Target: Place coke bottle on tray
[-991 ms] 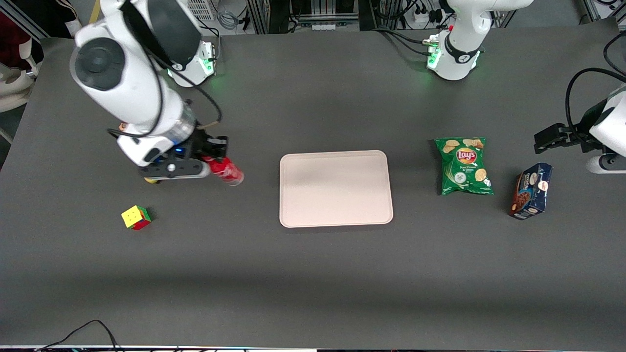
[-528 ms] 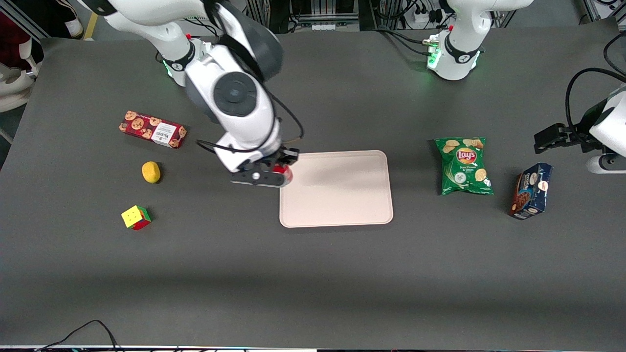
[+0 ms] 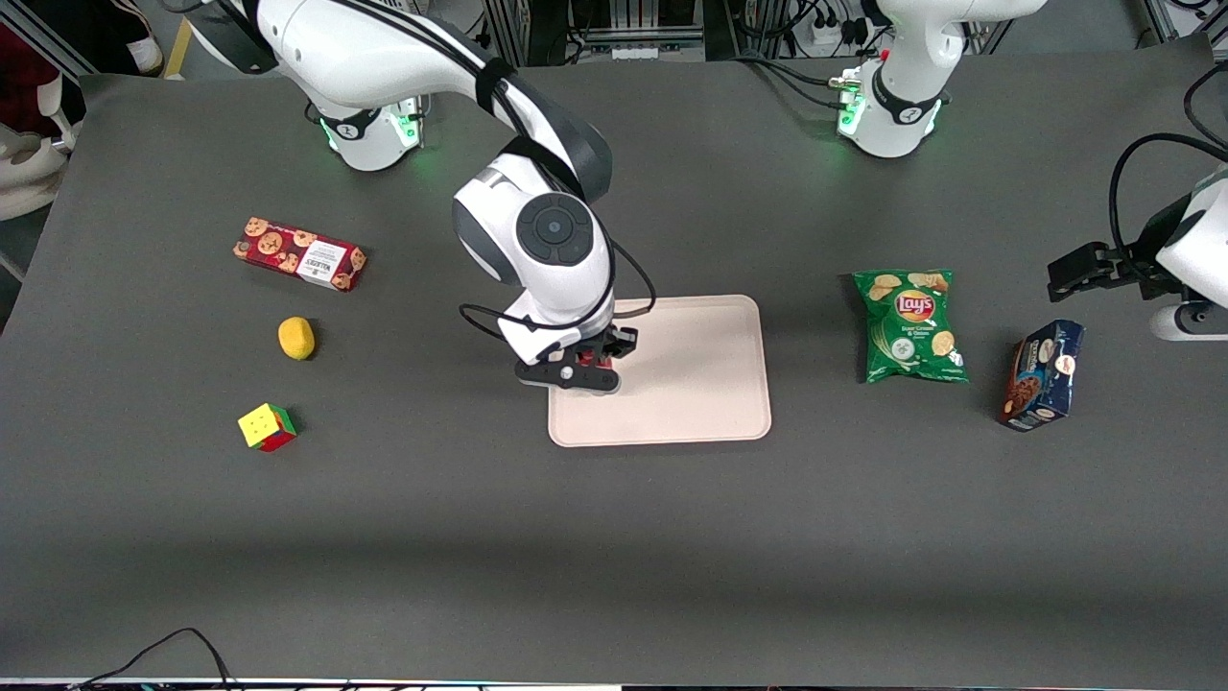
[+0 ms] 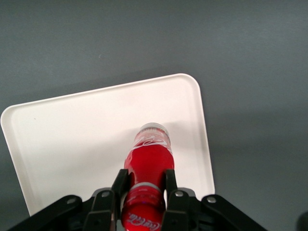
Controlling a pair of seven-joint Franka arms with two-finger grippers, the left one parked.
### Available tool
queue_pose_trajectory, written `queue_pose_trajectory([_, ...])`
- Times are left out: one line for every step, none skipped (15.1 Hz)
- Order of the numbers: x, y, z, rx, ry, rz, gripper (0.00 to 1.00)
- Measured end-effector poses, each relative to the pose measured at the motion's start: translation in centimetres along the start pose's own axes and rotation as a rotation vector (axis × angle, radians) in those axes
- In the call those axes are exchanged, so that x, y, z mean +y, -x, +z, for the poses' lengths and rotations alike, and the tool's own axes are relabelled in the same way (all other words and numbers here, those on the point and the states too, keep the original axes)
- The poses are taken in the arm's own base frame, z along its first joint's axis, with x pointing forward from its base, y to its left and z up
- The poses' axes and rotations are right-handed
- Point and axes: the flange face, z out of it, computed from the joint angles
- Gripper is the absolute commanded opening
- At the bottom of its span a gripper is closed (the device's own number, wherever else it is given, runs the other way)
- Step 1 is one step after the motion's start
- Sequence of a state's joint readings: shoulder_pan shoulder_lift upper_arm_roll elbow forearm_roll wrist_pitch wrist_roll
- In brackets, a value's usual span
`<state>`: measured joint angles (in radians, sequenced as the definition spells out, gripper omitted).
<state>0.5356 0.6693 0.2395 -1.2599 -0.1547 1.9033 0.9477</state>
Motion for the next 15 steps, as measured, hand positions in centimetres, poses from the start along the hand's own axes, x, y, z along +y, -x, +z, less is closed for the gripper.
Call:
queue_pose_trajectory([-0.1,0.1,0.5,0.005,-0.007,-0.002,0.00])
queue_pose_trajectory([-0.1,0.1,1.1,0.008,-0.013,-0.004,0.00])
queue_pose_trajectory([-0.1,0.2,1.8,0.012,-0.017,-0.007,0.00])
queue_pose_trajectory([-0.1,0.3,2.5,0.018,-0.016,-0.012,0.00])
queue_pose_trajectory([0.1,0.4,3.3,0.024,-0.011,-0.017,0.00])
queue_pose_trajectory([0.3,0.5,4.1,0.026,-0.005,-0.021,0.00])
queue_pose_trajectory([0.5,0.6,4.8,0.025,-0.002,-0.022,0.00])
queue_pose_trajectory([0.6,0.7,5.3,0.023,0.001,-0.023,0.00])
queue_pose_trajectory([0.7,0.7,5.6,0.022,0.002,-0.024,0.00])
queue_pose_trajectory([0.7,0.8,5.7,0.021,0.004,-0.024,0.04])
queue_pose_trajectory([0.8,0.8,5.8,0.021,0.005,-0.024,0.28])
queue_pose_trajectory([0.8,0.8,5.8,0.021,0.005,-0.024,0.55])
queue_pose_trajectory([0.8,0.8,5.8,0.021,0.005,-0.024,0.68])
queue_pose_trajectory([0.8,0.8,5.8,0.021,0.005,-0.024,0.73])
queue_pose_trajectory([0.8,0.7,5.8,0.022,0.005,-0.024,0.99])
